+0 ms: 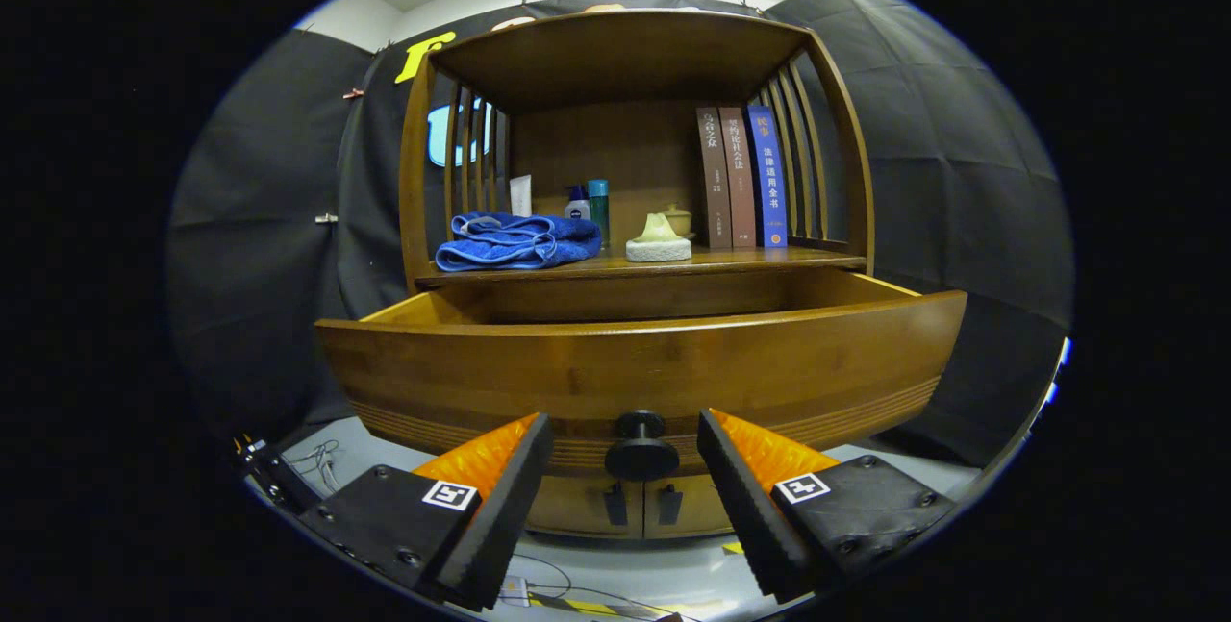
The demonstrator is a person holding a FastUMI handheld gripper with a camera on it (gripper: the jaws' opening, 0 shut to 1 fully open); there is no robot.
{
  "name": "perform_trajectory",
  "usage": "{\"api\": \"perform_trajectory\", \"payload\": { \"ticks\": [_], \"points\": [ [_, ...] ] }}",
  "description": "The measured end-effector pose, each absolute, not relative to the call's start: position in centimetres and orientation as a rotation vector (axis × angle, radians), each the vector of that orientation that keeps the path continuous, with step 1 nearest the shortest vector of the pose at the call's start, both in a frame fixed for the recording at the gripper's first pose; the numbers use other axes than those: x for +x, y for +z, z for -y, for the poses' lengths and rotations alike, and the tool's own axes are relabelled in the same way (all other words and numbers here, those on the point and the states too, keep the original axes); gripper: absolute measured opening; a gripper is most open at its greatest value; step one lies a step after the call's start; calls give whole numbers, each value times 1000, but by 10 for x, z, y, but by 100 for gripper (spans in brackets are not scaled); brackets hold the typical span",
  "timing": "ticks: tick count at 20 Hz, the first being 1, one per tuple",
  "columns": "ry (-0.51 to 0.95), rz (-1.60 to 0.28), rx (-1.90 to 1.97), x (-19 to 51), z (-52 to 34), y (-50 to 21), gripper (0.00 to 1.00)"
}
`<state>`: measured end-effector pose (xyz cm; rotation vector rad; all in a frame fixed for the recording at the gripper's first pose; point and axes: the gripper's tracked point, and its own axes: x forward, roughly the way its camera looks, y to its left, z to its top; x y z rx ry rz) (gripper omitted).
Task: Pull open the drawer, take out the items inside it, and place them on the countertop above the cabinet.
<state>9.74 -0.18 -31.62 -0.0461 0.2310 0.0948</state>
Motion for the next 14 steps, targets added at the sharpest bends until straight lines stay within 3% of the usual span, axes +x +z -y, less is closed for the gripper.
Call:
{"api": "perform_trajectory", "payload": {
  "ticks": [14],
  "points": [
    [42, -176, -66, 122, 9, -314, 98]
  ]
}}
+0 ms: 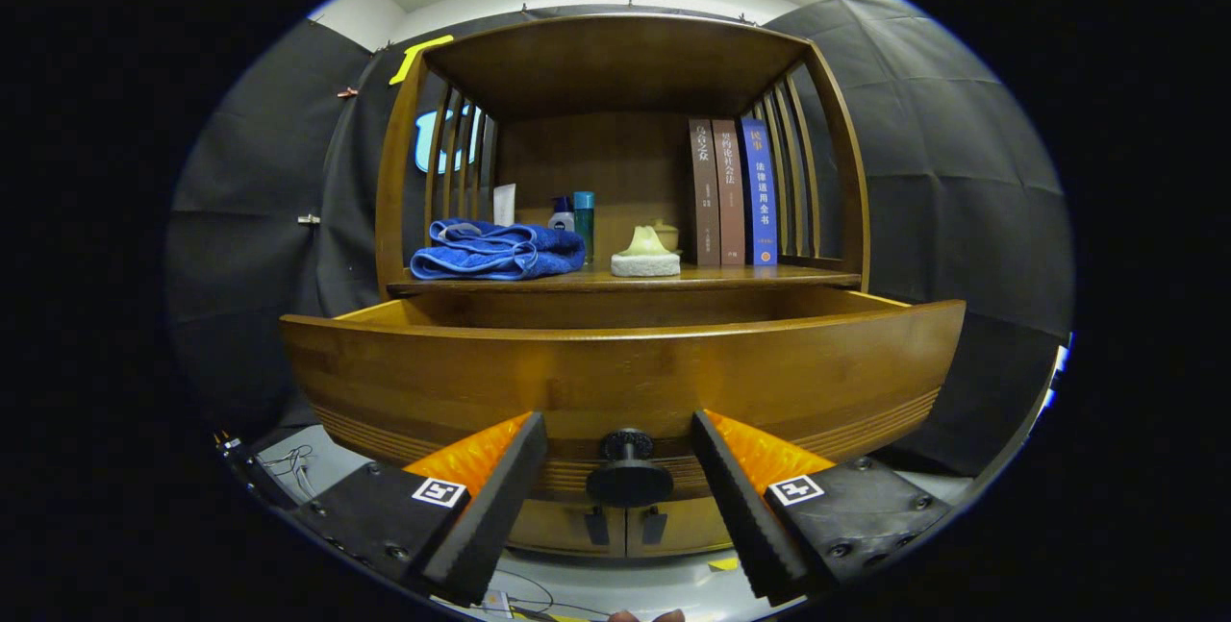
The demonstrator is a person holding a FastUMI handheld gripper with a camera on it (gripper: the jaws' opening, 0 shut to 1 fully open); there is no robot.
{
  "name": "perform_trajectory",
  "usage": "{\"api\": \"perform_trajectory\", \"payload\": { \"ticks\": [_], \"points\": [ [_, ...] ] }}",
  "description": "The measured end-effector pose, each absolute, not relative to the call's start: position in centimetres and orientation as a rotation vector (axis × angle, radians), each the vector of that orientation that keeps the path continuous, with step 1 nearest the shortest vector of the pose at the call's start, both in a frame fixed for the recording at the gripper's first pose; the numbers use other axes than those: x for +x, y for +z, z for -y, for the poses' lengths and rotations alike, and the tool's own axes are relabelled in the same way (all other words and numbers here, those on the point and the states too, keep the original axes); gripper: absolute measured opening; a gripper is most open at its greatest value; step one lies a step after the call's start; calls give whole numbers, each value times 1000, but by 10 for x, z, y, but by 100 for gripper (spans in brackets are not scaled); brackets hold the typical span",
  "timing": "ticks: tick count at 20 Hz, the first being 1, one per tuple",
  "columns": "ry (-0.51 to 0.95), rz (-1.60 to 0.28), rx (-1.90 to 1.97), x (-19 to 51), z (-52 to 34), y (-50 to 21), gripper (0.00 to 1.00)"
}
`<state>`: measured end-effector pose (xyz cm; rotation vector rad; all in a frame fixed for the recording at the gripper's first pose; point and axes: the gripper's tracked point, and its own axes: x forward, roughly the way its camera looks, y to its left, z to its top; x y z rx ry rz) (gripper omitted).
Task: Pull open the drawer, take out the items inside it, and place them on the countertop above the cabinet.
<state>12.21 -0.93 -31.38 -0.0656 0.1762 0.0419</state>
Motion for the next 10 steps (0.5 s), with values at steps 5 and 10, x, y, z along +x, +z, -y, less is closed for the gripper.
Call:
{"api": "perform_trajectory", "payload": {
  "ticks": [5, 10],
  "points": [
    [41, -186, -80, 150, 6, -316, 98],
    [34, -188, -98, 183, 3, -320, 98]
  ]
}}
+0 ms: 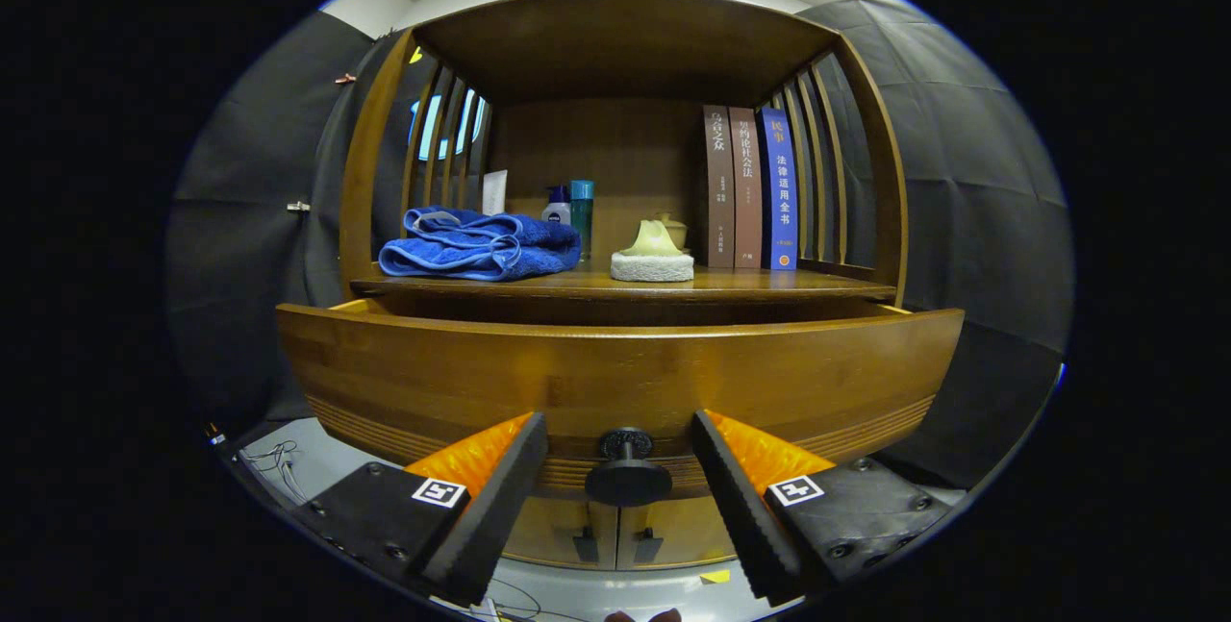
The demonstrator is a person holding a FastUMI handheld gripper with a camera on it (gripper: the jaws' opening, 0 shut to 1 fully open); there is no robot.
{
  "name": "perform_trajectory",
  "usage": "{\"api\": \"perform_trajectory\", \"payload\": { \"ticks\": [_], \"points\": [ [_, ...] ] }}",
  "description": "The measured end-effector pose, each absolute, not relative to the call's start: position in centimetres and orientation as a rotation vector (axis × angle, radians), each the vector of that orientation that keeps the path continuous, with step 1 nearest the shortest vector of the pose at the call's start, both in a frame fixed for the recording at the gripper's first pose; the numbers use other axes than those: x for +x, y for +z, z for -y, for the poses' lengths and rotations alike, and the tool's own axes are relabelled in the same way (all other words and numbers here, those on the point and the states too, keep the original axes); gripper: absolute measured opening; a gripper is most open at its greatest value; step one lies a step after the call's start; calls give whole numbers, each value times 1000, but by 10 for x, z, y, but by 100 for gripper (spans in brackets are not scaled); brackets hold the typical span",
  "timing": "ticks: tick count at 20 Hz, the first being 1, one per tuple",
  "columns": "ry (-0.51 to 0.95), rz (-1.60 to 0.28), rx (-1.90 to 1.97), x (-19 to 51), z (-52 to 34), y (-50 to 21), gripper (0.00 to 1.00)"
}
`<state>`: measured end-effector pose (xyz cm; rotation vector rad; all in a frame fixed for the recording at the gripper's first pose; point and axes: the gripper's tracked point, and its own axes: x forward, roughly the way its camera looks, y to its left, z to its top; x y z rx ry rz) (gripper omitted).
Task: Pull open the drawer, take out the items inside it, and place them on the countertop above the cabinet.
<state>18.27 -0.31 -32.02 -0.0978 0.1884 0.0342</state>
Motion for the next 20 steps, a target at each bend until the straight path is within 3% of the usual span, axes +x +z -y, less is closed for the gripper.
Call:
{"api": "perform_trajectory", "payload": {
  "ticks": [11, 20],
  "points": [
    [18, -203, -112, 247, -2, -329, 98],
    [1, -247, -108, 246, -4, -331, 99]
  ]
}}
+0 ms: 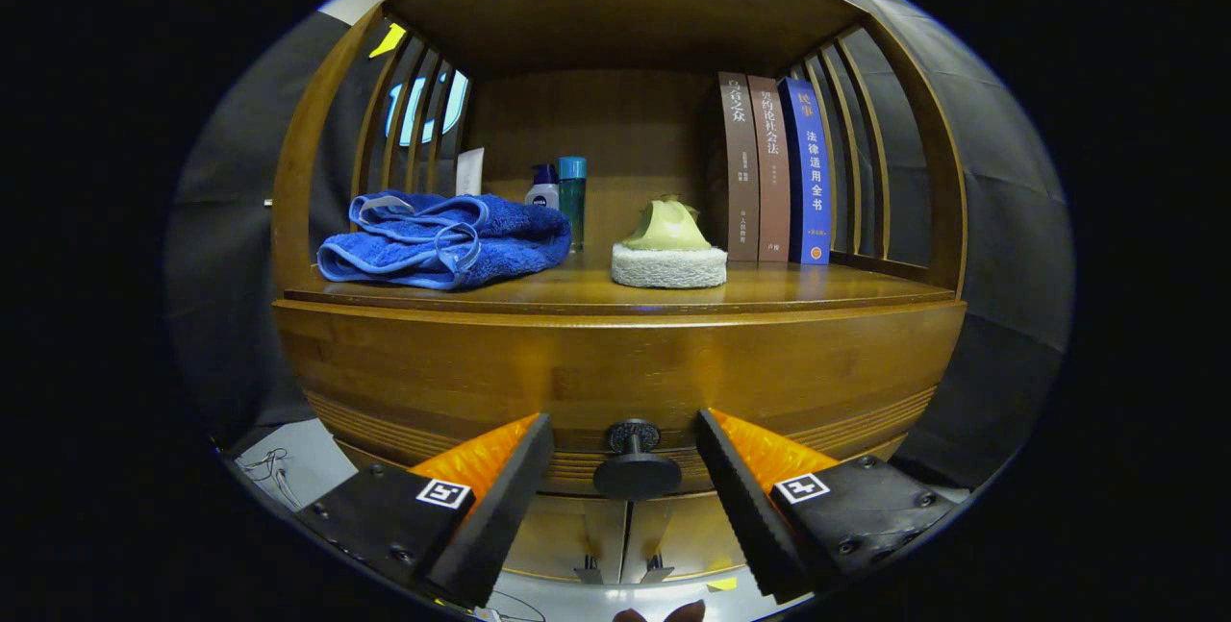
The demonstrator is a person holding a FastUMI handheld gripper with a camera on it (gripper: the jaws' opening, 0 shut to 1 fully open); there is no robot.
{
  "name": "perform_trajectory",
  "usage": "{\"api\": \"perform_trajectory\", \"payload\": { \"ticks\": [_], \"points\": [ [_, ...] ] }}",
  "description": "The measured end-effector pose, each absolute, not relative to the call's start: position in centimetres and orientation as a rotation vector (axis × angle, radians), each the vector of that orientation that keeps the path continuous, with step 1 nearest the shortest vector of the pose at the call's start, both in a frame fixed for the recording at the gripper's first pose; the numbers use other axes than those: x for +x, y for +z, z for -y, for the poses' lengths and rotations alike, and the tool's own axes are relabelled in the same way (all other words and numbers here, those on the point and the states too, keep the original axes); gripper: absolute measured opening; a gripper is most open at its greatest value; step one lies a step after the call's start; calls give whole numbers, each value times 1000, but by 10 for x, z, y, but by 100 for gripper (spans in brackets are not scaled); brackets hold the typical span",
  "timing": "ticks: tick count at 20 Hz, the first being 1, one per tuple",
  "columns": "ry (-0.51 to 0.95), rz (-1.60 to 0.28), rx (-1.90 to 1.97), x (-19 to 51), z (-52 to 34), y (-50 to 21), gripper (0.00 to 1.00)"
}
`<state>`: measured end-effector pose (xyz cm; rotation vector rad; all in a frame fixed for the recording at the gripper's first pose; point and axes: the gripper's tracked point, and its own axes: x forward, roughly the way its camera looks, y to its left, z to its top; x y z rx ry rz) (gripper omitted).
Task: Pull open the drawer, take out the items inside it, and place them on the countertop above the cabinet.
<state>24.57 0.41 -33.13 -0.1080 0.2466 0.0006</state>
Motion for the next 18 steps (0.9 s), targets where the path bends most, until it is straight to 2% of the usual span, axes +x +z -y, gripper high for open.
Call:
{"api": "perform_trajectory", "payload": {
  "ticks": [5, 18],
  "points": [
    [1, -226, -90, 211, -7, -291, 99],
    [-46, -121, -57, 79, 2, -85, 99]
  ]
}}
